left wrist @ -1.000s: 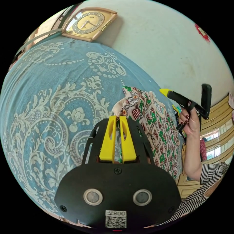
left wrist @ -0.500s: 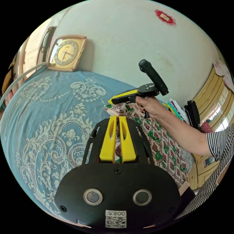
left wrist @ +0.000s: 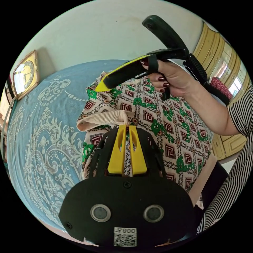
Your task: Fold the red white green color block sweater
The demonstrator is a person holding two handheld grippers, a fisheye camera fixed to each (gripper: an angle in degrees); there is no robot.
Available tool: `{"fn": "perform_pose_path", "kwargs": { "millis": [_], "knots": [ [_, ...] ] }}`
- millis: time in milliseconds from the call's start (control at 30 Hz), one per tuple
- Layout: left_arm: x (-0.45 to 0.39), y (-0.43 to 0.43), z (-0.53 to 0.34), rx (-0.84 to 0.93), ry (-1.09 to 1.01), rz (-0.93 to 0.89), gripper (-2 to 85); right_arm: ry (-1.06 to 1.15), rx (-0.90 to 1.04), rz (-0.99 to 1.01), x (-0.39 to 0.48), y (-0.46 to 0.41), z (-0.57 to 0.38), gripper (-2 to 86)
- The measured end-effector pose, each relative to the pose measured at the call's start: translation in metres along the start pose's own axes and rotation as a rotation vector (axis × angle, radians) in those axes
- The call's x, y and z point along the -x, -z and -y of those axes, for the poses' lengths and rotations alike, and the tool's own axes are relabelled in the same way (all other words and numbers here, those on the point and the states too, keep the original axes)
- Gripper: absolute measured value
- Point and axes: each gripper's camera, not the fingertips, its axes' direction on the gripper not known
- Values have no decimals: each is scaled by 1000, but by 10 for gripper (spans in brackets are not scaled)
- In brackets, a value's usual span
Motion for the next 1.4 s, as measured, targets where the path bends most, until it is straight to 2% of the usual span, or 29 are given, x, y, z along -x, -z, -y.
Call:
{"fn": "perform_pose_path", "kwargs": {
  "millis": [67, 133, 233, 300, 400, 500, 567, 667, 833, 1000, 1100, 1167, 1267, 1400],
  "knots": [
    [8, -2, -6, 6, 35, -18, 19, 119, 101, -30, 28, -32, 36, 81],
    [12, -3, -10, 7, 48, -25, 19, 171, 200, -5, 40, -59, 56, 86],
    [17, -3, -16, 9, 48, -23, 20, 209, 299, -83, 51, -88, 69, 66],
    [21, -3, -20, 10, 47, -28, 20, 184, 299, -160, 49, -94, 71, 32],
    [28, 2, -28, -6, 55, -23, 20, 140, 261, -172, 42, -85, 72, 9],
    [39, 21, -34, -51, 58, 39, 21, 0, 80, -63, 15, -43, 76, 4],
    [56, 44, -38, -120, 71, 102, 21, -130, -132, 50, -17, 4, 77, 5],
    [88, 73, -41, -204, 114, 195, 21, -230, -326, 112, -44, 34, 83, 6],
    [145, 93, -50, -250, 222, 224, 22, -285, -433, 247, -64, 14, 114, 6],
    [191, 75, -72, -199, 355, 168, 23, -205, -373, 221, -42, -30, 167, 6],
    [219, 52, -86, -129, 460, 90, 25, -161, -180, 125, -37, -80, 201, 9],
    [237, 45, -95, -112, 522, 8, 27, -183, 18, 36, -47, -120, 216, 11],
    [245, 53, -102, -152, 542, -17, 28, -191, 72, 18, -56, -130, 221, 23],
    [246, 60, -109, -172, 543, -25, 29, -188, 10, -2, -64, -109, 223, 49]
  ]
}}
